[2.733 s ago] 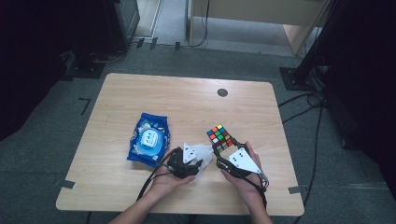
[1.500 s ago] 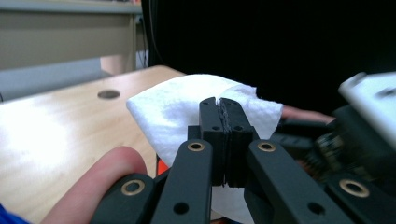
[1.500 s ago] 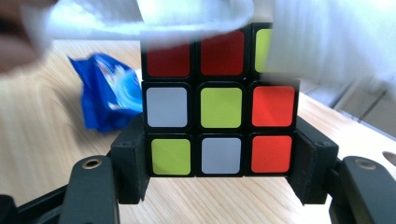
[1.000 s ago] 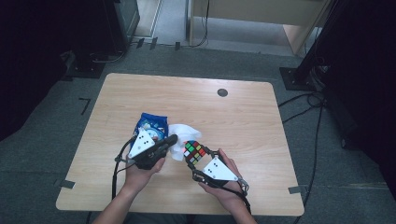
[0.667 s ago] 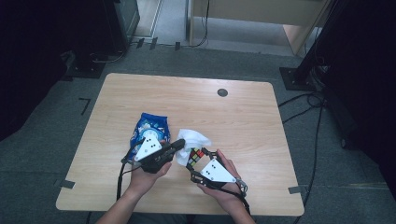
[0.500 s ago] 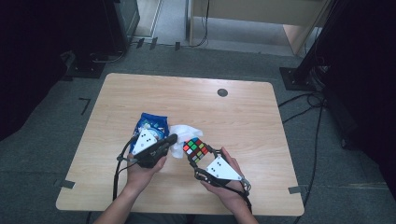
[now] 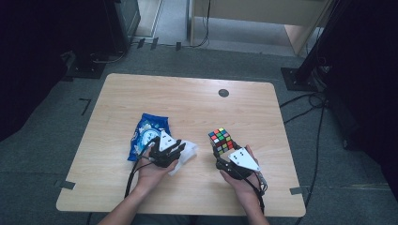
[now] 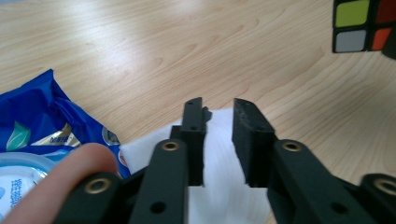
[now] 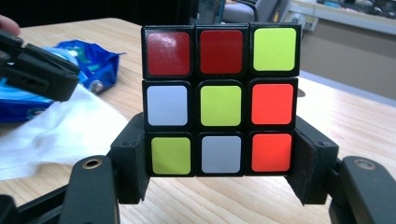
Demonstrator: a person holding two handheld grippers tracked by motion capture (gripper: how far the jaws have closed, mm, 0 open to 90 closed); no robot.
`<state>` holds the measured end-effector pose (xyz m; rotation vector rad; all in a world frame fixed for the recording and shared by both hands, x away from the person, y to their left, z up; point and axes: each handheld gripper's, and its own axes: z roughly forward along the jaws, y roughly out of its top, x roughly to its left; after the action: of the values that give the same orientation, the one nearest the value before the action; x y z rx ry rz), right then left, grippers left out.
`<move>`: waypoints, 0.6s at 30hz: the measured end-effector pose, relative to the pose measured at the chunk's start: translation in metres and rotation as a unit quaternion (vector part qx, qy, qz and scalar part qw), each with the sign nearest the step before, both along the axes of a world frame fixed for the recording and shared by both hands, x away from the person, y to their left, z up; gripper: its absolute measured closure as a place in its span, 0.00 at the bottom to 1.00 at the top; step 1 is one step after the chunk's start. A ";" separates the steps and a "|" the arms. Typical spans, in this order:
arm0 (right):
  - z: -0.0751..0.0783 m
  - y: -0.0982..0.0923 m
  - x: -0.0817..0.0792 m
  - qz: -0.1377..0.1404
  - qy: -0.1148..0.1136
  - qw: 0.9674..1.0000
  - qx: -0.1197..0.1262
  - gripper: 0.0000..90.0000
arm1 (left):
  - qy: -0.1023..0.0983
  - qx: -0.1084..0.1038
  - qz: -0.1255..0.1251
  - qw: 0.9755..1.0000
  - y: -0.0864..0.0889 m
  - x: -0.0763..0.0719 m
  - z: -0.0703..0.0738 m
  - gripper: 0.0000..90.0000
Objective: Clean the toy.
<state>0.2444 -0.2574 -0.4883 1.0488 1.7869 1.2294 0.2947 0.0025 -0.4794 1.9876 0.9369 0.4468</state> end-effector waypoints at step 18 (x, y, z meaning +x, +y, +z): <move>-0.009 -0.010 0.034 -0.071 0.160 0.984 0.025 0.39 | -0.026 -0.060 0.082 0.994 0.069 0.002 0.023 0.41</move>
<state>0.2787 -0.2670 -0.4972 1.4432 1.8875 1.0688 0.2967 0.0714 -0.4564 1.7906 1.0739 0.5193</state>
